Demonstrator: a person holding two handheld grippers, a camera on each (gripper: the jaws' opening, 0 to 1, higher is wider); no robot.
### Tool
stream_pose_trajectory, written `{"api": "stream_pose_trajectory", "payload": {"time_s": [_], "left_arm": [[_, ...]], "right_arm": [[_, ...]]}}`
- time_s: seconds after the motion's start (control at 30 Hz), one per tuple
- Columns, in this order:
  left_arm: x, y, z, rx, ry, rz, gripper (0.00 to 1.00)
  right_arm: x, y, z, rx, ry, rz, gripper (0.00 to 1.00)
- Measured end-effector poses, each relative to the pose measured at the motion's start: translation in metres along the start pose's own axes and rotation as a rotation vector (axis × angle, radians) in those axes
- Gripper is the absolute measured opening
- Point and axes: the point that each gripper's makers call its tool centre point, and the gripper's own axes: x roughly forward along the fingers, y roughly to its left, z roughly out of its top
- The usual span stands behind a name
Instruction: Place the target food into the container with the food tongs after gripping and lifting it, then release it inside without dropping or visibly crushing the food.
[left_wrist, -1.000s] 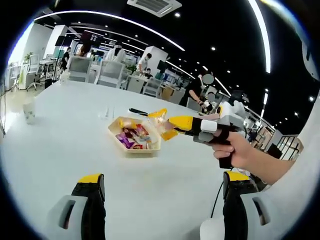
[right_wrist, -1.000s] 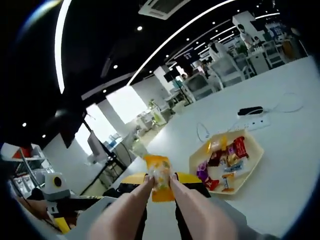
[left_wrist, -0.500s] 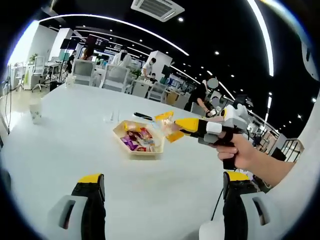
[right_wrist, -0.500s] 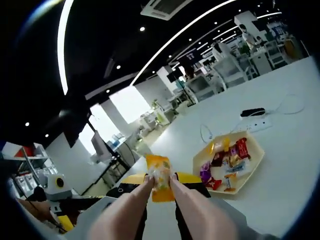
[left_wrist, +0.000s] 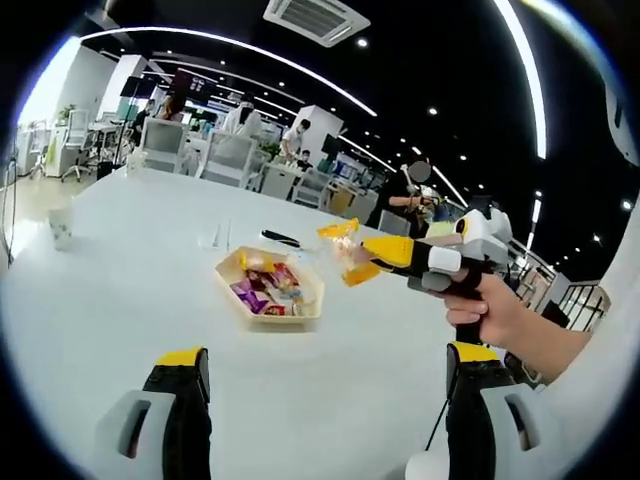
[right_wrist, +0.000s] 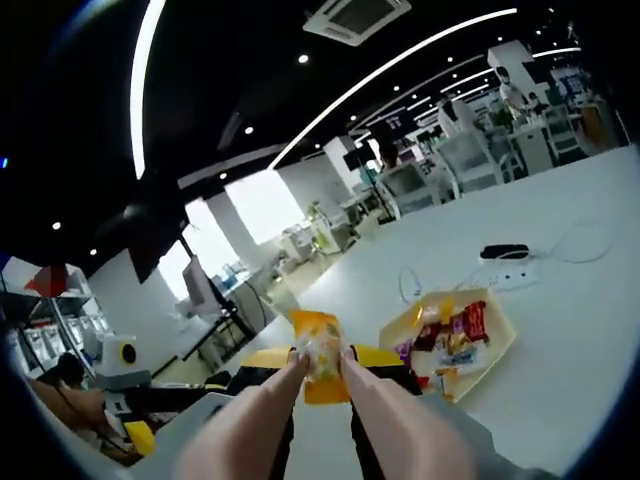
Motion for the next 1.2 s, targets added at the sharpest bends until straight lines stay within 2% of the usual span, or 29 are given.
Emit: {"api": "stream_pose_trajectory", "payload": {"time_s": [0.13,0.5,0.83,1.03,1.2], "left_arm": [[0.0,-0.002,0.002,-0.005,-0.007,-0.008,0.99],[0.005,-0.008,-0.007,0.006,0.029,-0.039,0.99],[-0.002,-0.005,-0.006,0.009,0.018,-0.038,0.99],[-0.008,-0.004,-0.006,0.017,0.012,-0.028,0.99],[-0.011,-0.003,-0.002,0.024,-0.005,-0.021,0.99]], "right_arm": [[-0.001,-0.004,0.004,-0.009,-0.009,-0.011,0.2],[-0.006,-0.004,0.002,0.016,-0.027,-0.028,0.2],[-0.01,0.003,0.016,0.043,-0.062,-0.014,0.2],[-0.01,0.011,0.024,0.029,-0.075,0.003,0.2],[-0.011,0.009,0.032,0.034,-0.085,-0.003,0.2]]}}
